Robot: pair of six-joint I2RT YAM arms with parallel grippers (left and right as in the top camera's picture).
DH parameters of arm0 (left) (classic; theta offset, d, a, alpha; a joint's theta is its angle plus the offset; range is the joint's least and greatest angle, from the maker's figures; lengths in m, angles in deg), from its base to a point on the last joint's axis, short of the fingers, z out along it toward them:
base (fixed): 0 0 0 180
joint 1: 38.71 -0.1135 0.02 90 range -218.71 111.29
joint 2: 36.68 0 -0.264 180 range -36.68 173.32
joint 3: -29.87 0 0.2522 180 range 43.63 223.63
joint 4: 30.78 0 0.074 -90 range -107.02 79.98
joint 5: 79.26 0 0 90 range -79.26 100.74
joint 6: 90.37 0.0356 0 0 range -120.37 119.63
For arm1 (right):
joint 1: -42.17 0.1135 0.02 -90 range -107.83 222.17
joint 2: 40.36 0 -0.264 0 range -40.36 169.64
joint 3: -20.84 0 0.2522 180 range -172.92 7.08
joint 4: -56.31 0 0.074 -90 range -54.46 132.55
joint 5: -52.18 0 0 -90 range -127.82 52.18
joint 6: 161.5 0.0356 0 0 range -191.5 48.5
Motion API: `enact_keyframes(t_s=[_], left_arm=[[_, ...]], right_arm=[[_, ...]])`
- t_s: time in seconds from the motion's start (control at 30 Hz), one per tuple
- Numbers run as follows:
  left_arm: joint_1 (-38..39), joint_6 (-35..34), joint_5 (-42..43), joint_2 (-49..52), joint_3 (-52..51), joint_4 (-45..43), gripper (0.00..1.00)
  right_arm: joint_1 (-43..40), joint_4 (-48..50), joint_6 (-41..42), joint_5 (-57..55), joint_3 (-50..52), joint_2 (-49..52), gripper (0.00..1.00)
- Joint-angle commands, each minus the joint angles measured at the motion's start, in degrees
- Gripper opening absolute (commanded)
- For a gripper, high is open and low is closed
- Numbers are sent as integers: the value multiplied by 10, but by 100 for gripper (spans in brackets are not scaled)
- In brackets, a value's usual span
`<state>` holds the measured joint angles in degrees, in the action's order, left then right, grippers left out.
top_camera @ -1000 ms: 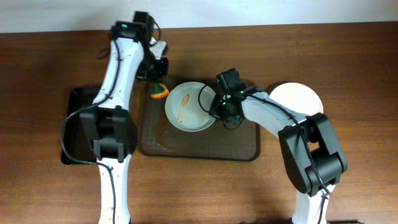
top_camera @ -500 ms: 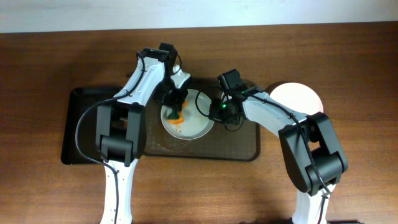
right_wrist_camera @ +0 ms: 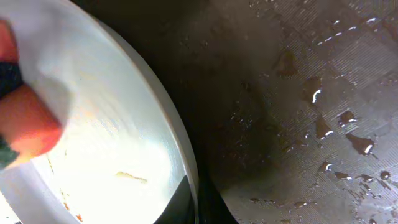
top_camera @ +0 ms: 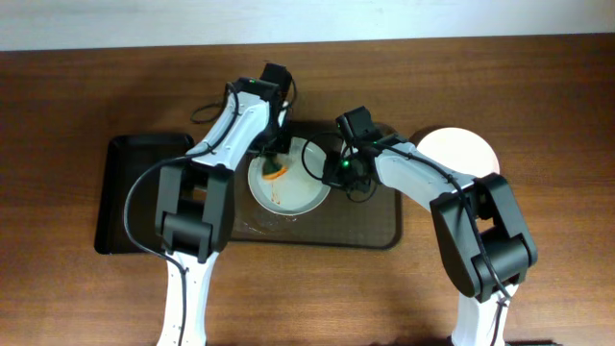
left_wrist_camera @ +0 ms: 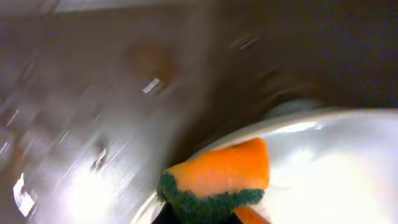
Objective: Clean dirty plates on tray and stack at the side
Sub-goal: 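Scrub the held back plate with the sponge in the left gripper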
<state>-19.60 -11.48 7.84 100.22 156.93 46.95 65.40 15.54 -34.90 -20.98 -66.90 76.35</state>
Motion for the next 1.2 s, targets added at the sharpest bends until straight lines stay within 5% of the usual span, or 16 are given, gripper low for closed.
enact_keyframes(t_s=[0.0,0.2,0.3,0.47,0.63,0.93,1.17], left_arm=[[-13,-74,-93,31,-23,73,0],[-13,152,230,31,-23,148,0],[-13,186,288,31,-23,135,0],[-13,185,276,31,-23,197,0],[-15,144,129,31,-23,219,0],[-11,87,103,31,-23,-35,0],[-11,107,85,31,-27,155,0]], right_arm=[[-5,-6,-4,-31,15,26,4],[-5,-5,-4,-31,15,26,4],[-5,-5,-4,-31,15,26,4],[-5,-6,-4,-31,15,26,4],[-5,-6,-4,-31,15,26,4],[-5,-6,-4,-31,15,26,4],[-5,-5,-4,-31,15,26,4]])
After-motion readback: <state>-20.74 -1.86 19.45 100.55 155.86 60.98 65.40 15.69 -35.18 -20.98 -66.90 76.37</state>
